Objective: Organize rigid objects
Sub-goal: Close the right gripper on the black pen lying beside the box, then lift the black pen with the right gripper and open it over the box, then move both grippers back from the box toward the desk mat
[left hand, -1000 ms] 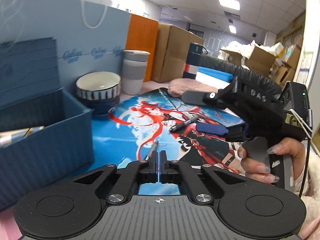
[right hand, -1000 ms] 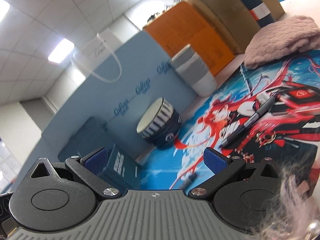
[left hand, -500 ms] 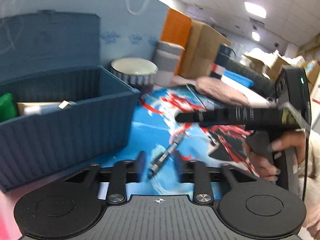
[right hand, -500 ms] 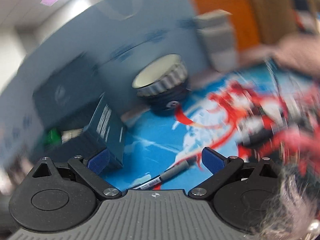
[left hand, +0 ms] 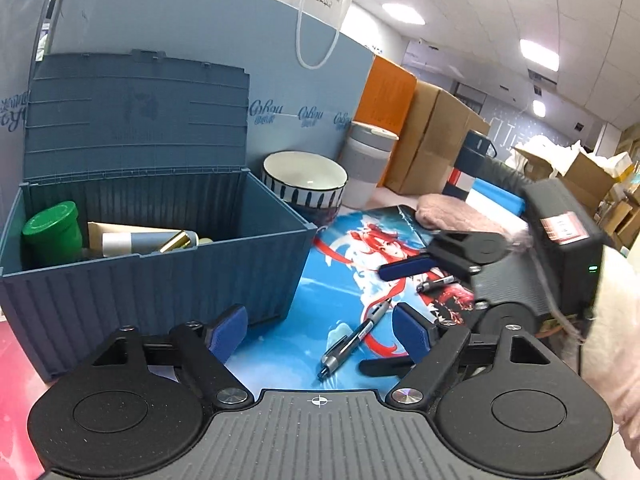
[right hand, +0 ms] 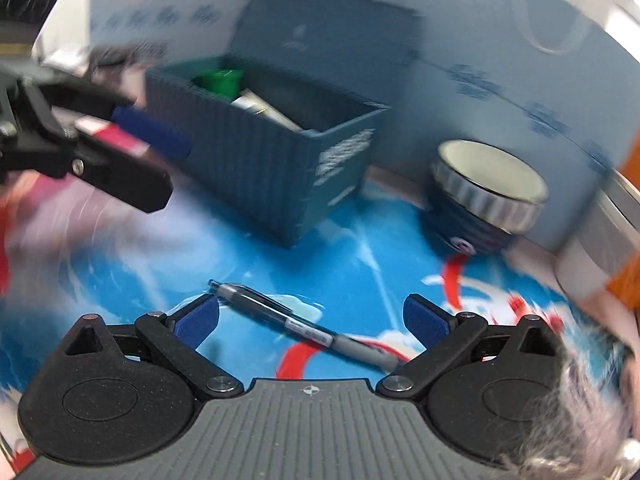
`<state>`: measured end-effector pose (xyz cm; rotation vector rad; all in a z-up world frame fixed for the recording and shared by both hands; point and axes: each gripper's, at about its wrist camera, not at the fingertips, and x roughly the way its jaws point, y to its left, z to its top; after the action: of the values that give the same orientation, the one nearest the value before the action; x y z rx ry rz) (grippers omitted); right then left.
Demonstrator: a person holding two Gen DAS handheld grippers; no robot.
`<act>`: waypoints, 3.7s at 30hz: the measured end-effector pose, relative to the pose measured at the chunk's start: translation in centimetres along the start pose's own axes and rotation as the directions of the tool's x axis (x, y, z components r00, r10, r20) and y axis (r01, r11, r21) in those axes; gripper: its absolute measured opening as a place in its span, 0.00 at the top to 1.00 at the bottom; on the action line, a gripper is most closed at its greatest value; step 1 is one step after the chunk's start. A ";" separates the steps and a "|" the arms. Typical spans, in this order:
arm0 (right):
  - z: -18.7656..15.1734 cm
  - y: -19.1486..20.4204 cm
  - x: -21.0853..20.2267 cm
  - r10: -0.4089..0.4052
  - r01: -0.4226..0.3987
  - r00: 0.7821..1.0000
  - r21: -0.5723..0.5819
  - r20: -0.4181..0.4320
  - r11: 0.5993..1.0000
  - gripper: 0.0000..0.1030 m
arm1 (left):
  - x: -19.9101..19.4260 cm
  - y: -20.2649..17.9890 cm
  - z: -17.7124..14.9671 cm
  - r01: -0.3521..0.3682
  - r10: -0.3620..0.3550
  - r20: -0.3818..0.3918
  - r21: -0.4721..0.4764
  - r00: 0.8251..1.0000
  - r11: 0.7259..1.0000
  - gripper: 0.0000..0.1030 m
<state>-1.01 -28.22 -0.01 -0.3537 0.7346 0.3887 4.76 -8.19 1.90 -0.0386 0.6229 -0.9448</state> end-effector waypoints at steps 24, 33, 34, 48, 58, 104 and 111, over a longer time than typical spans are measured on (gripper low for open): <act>1.7 -0.8 1.7 0.239 -0.238 0.971 0.072 -0.015 0.969 0.84 | -3.7 1.1 1.6 0.081 -0.071 0.109 -0.092 0.992 0.992 0.19; 1.8 1.6 -4.6 0.235 -0.244 0.959 0.040 0.159 0.969 0.86 | -5.7 2.3 2.5 0.119 -0.093 0.177 -0.141 0.980 0.983 0.19; 1.9 1.8 -5.2 0.224 -0.235 0.957 0.041 0.185 0.971 0.86 | -5.9 2.6 2.7 0.133 -0.104 0.184 -0.155 0.977 0.979 0.18; 6.8 0.8 -9.1 -0.057 -0.101 0.784 0.217 0.618 0.971 0.86 | -8.4 5.9 3.3 0.123 -0.053 0.264 -0.255 0.963 0.959 0.15; 11.9 2.2 -3.5 -0.121 -0.093 0.784 0.309 0.608 0.947 0.86 | -9.1 8.9 3.5 0.091 0.003 0.273 -0.330 0.962 0.940 0.13; 13.2 7.6 2.5 -0.096 -0.024 0.923 0.305 0.374 0.952 0.13 | -10.3 10.3 3.3 0.101 0.025 0.321 -0.369 0.947 0.924 0.11; 10.7 7.7 -0.2 -0.256 0.087 0.893 0.416 0.369 0.905 0.06 | -10.0 9.8 3.4 0.093 0.023 0.311 -0.353 0.950 0.931 0.11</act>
<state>1.53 -16.84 6.19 0.0476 0.3392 0.1283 9.59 4.57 6.64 -0.5246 0.4975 -0.8248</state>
